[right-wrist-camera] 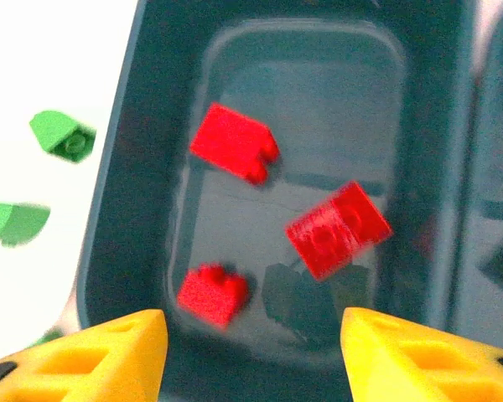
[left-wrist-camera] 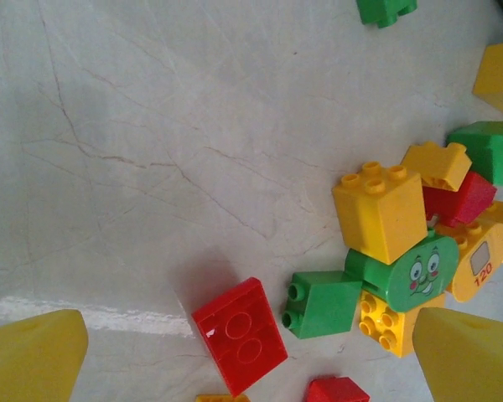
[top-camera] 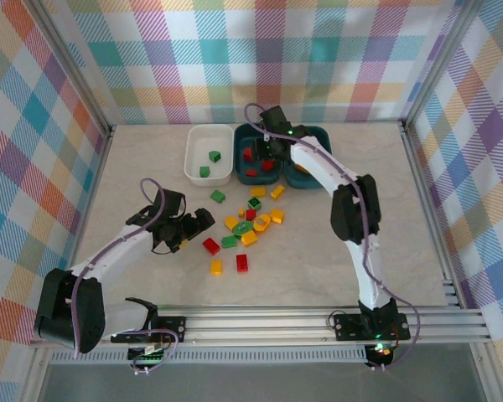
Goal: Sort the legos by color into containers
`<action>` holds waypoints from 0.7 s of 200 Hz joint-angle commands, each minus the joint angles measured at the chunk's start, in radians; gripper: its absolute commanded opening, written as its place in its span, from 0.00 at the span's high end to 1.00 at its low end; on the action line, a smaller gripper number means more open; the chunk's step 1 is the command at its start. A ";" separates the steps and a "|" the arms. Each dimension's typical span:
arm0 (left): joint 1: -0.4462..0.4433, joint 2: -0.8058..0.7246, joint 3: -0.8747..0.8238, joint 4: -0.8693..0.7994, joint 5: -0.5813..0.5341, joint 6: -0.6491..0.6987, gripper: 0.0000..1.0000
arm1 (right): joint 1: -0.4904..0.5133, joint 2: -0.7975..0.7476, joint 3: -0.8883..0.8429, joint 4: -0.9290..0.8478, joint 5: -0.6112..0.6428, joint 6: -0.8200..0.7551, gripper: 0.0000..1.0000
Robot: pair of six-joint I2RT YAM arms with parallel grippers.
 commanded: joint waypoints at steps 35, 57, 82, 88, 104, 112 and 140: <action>-0.028 0.054 0.030 0.016 -0.028 -0.117 0.03 | 0.079 -0.410 -0.582 0.138 -0.032 -0.081 0.50; -0.035 0.079 0.055 0.010 -0.023 -0.124 0.03 | 0.084 -0.453 -0.713 0.101 -0.011 -0.157 0.50; -0.052 0.091 0.076 0.015 -0.012 -0.119 0.03 | 0.085 -0.474 -0.786 0.058 -0.064 -0.215 0.46; -0.057 0.093 0.078 0.024 -0.005 -0.123 0.03 | 0.085 -0.474 -0.796 0.054 -0.067 -0.218 0.44; -0.071 0.106 0.086 0.038 0.014 -0.128 0.03 | 0.086 -0.459 -0.815 0.060 -0.056 -0.221 0.41; -0.077 0.113 0.094 0.034 0.017 -0.126 0.03 | 0.085 -0.447 -0.818 0.063 -0.059 -0.225 0.39; -0.086 0.112 0.118 0.011 0.014 -0.115 0.04 | 0.087 -0.367 -0.780 0.050 -0.092 -0.248 0.37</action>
